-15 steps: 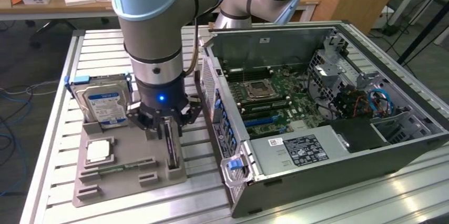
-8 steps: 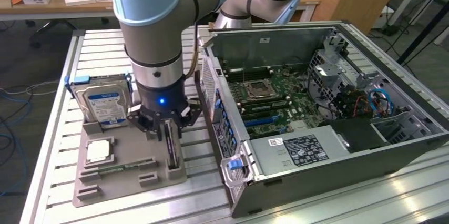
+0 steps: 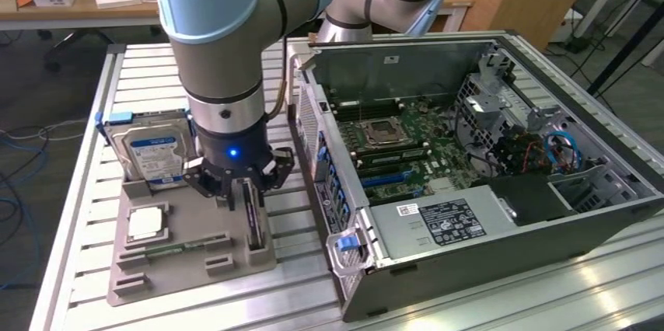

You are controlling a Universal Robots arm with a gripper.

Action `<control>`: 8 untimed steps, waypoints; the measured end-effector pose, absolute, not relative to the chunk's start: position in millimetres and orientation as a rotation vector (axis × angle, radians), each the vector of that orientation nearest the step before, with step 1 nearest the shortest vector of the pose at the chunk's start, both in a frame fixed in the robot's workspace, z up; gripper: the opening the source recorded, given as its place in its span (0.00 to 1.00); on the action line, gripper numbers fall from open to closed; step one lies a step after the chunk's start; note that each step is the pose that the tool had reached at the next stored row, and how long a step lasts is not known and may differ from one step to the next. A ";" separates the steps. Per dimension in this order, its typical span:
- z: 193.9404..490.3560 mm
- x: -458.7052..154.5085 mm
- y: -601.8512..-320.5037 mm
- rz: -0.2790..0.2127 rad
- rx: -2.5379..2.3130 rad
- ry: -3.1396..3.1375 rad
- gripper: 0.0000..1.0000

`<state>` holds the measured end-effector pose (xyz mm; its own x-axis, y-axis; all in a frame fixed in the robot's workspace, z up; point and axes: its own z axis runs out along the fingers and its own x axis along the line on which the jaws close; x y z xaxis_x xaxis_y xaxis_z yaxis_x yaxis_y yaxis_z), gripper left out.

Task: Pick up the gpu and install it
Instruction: 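Pick up the gpu and move the gpu toward the slot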

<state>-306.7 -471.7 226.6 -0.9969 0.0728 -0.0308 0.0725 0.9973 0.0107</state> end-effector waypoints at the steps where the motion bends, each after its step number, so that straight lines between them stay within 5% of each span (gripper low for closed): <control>1: 226.6 -306.7 -471.7 0.015 0.113 3.108 0.47; 8: 226.7 -306.7 -471.7 0.015 0.113 3.109 0.27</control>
<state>-306.7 -471.7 226.7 -0.9969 0.0728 -0.0306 0.0725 0.9973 0.0106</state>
